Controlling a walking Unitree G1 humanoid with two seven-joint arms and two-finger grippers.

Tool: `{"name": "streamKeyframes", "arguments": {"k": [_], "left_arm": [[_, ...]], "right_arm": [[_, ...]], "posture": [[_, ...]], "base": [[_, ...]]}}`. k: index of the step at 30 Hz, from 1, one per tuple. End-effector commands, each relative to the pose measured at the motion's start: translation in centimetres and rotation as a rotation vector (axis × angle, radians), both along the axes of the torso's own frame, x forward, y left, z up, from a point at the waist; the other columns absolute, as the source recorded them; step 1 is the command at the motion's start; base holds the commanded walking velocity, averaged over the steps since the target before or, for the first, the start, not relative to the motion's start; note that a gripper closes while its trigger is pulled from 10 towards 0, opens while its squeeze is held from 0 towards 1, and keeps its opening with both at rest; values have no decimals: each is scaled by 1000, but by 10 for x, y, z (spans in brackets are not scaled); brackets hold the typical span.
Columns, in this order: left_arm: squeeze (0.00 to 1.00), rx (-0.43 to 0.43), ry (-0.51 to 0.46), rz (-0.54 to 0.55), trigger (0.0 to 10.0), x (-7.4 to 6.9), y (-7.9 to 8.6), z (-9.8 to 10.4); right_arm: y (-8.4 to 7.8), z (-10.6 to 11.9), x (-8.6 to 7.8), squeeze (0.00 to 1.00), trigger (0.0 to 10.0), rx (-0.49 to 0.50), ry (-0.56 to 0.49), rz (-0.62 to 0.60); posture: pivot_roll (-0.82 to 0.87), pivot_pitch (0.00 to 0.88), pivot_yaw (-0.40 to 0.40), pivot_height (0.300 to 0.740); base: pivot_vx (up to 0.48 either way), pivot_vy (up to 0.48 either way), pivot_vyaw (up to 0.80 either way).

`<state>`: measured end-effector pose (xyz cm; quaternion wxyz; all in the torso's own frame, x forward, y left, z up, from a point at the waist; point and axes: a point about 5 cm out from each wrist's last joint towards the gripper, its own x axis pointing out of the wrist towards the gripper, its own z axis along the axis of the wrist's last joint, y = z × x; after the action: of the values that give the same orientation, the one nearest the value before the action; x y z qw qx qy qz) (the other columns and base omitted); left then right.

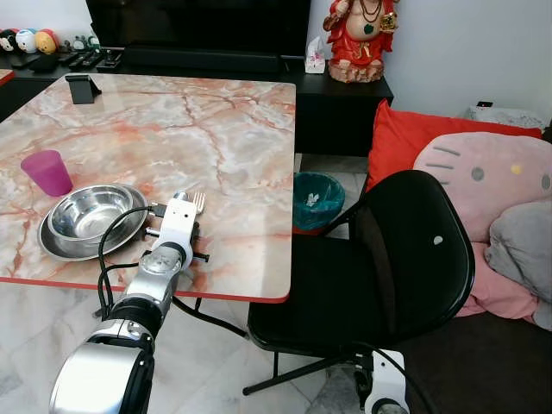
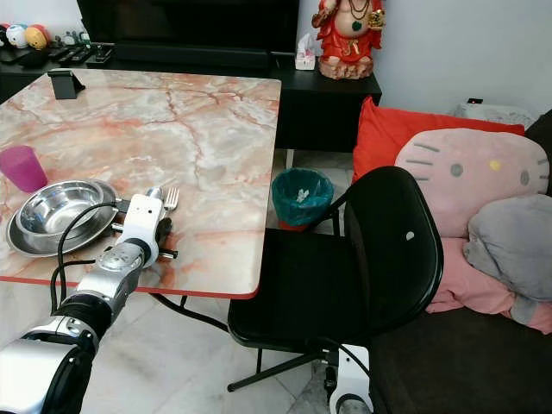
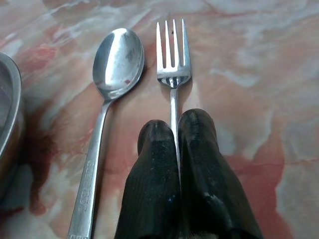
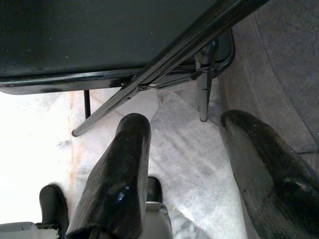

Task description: Setting the table

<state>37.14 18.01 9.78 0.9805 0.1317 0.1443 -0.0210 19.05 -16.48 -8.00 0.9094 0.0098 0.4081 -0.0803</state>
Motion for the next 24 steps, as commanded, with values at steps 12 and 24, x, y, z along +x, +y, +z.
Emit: {"name": "streamKeyframes", "arguments": {"k": [12, 24], "left_arm": [[0, 14, -7, -4, 10000, 2, -3, 1], [0, 11, 0, -5, 10000, 0, -4, -2]], "right_arm": [[-1, -1, -2, 0, 10000, 0, 13, -8], [-2, -1, -2, 0, 10000, 0, 15, -6]], "posture": [[4, 0, -43, 740], [6, 0, -46, 740]], "base": [[0, 0, 0], [0, 0, 0]]}}
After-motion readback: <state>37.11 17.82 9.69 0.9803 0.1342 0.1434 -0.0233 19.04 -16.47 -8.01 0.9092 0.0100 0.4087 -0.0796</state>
